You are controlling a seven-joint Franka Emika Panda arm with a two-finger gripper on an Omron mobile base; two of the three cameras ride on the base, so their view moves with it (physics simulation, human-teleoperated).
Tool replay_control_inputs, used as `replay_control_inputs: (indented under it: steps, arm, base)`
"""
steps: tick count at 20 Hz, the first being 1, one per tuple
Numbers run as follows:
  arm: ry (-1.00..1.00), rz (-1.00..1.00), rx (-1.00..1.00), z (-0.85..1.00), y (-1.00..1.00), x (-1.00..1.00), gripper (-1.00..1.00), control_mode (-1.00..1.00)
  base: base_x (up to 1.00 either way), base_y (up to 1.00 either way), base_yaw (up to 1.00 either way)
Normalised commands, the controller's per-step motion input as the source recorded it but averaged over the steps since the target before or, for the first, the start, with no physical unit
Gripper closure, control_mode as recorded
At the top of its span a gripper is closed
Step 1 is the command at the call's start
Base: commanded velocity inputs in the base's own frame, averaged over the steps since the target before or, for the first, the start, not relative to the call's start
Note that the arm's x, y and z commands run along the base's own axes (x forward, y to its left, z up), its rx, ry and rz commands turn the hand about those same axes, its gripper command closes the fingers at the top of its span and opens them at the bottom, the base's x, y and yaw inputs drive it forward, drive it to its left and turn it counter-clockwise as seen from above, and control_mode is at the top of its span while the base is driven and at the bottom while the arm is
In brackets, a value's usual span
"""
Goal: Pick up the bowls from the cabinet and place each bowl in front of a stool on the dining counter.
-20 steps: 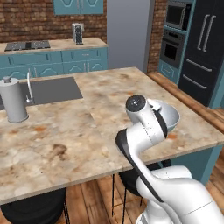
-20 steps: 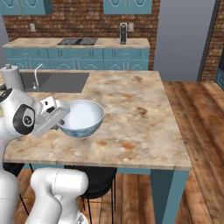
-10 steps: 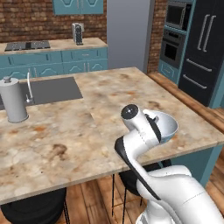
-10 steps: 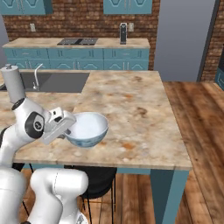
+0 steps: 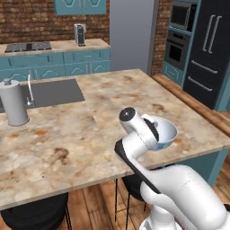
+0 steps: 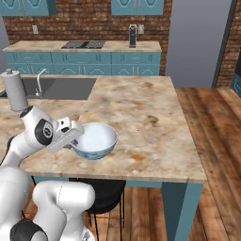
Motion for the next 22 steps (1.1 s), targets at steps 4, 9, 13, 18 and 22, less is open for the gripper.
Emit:
replay_control_inputs:
  steps: [4, 9, 13, 18, 22]
  arm:
    - [0.0, 0.0, 0.0, -0.51, 0.12, 0.39, 1.0, -1.0]
    - [0.0, 0.0, 0.0, -0.46, 0.0, 0.28, 1.0, -1.0]
    - [0.0, 0.0, 0.01, -0.15, 0.0, 0.16, 1.0, -1.0]
    - [0.0, 0.01, 0.03, -0.13, 0.0, 0.24, 1.0, -1.0]
    - [0.0, 0.0, 0.03, -0.14, 0.0, 0.29, 1.0, -1.0]
  base:
    - [0.0, 0.0, 0.0]
    - [0.0, 0.0, 0.0]
    - [0.0, 0.0, 0.0]
    - [0.0, 0.0, 0.0]
    - [0.0, 0.0, 0.0]
